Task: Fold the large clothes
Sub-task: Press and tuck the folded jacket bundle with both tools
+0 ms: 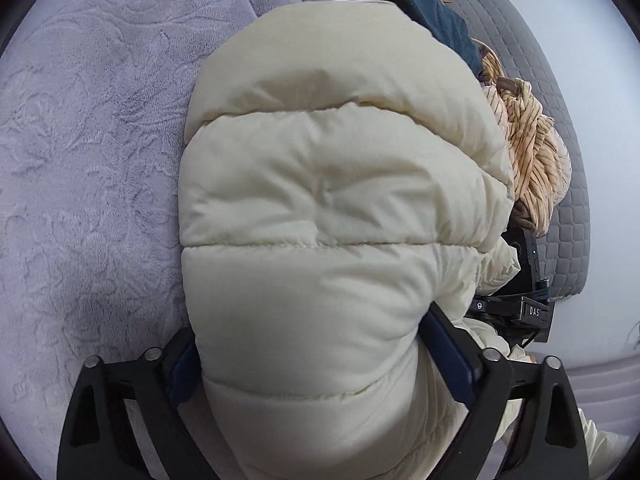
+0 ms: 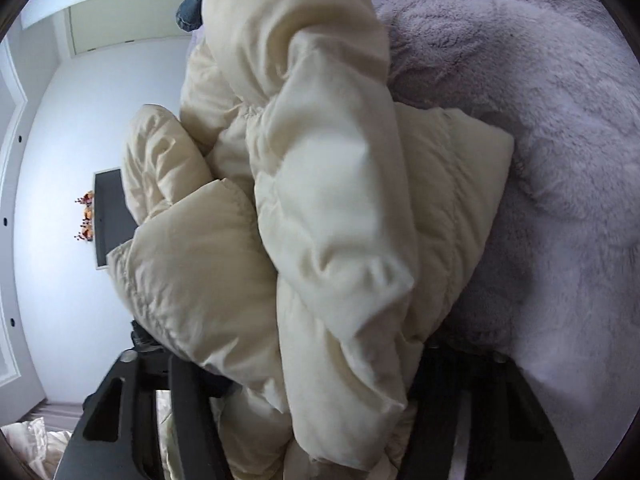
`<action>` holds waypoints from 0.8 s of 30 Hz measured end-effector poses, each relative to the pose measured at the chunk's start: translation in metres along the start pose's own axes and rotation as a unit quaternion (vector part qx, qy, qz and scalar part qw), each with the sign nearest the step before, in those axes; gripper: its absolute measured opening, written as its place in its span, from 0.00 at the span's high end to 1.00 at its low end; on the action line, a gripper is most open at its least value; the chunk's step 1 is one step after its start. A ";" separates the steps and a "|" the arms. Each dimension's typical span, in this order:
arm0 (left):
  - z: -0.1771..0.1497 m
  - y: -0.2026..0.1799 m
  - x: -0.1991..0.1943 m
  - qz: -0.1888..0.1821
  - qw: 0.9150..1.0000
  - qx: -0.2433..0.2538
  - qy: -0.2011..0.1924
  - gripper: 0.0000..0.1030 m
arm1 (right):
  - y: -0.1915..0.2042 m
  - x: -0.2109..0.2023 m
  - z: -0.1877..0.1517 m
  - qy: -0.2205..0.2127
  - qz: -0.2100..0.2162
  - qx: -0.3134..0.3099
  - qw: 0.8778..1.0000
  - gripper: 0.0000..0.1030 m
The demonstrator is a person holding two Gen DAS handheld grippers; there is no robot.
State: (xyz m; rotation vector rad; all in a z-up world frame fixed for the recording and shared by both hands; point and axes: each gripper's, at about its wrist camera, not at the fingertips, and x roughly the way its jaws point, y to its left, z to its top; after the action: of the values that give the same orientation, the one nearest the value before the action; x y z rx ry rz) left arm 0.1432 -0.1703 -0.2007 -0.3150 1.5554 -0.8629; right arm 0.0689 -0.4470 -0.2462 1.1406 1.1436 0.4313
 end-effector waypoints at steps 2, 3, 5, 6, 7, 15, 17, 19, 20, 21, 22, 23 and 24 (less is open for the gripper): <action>-0.004 -0.007 -0.011 0.003 1.000 0.016 -0.006 0.20 | 0.009 -0.003 -0.008 -0.004 -0.001 -0.011 1.000 0.54; -0.007 -0.011 -0.018 0.006 1.000 0.025 -0.009 0.21 | 0.013 -0.005 -0.013 -0.005 -0.002 -0.012 1.000 0.55; -0.012 -0.019 -0.038 0.010 0.999 0.039 -0.018 0.21 | 0.026 -0.004 -0.020 -0.006 0.000 -0.016 1.000 0.55; -0.015 -0.021 -0.049 0.011 0.999 0.044 -0.024 0.21 | 0.033 -0.003 -0.023 -0.006 0.002 -0.021 1.000 0.55; -0.019 -0.022 -0.061 0.012 0.998 0.047 -0.030 0.21 | 0.042 -0.001 -0.027 -0.006 0.005 -0.026 1.000 0.55; -0.058 0.021 -0.150 0.046 0.997 0.021 -0.057 0.21 | 0.100 0.055 -0.071 0.023 0.021 -0.058 0.998 0.55; -0.069 0.039 -0.168 0.061 0.996 0.010 -0.061 0.21 | 0.105 0.077 -0.079 0.034 0.028 -0.053 0.998 0.55; -0.079 0.053 -0.183 0.076 0.995 0.005 -0.066 0.21 | 0.109 0.099 -0.087 0.044 0.034 -0.050 0.997 0.55; -0.083 0.060 -0.189 0.084 0.994 0.005 -0.069 0.21 | 0.110 0.109 -0.091 0.049 0.037 -0.049 0.997 0.55; -0.088 0.067 -0.192 0.092 0.993 0.005 -0.071 0.21 | 0.111 0.118 -0.095 0.053 0.038 -0.049 0.997 0.55; -0.091 0.075 -0.194 0.100 0.992 0.004 -0.071 0.21 | 0.112 0.127 -0.096 0.057 0.037 -0.049 0.996 0.55; -0.093 0.082 -0.194 0.109 0.992 0.003 -0.070 0.20 | 0.111 0.137 -0.096 0.061 0.032 -0.050 0.996 0.55; -0.095 0.091 -0.191 0.119 0.991 0.000 -0.065 0.20 | 0.108 0.143 -0.099 0.065 0.023 -0.050 0.996 0.55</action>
State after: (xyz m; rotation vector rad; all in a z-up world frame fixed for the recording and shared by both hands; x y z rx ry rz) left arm 0.1164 0.0480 -0.1263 -0.1774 1.4374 -0.6430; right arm 0.0684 -0.2445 -0.2189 1.0645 1.1963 0.5994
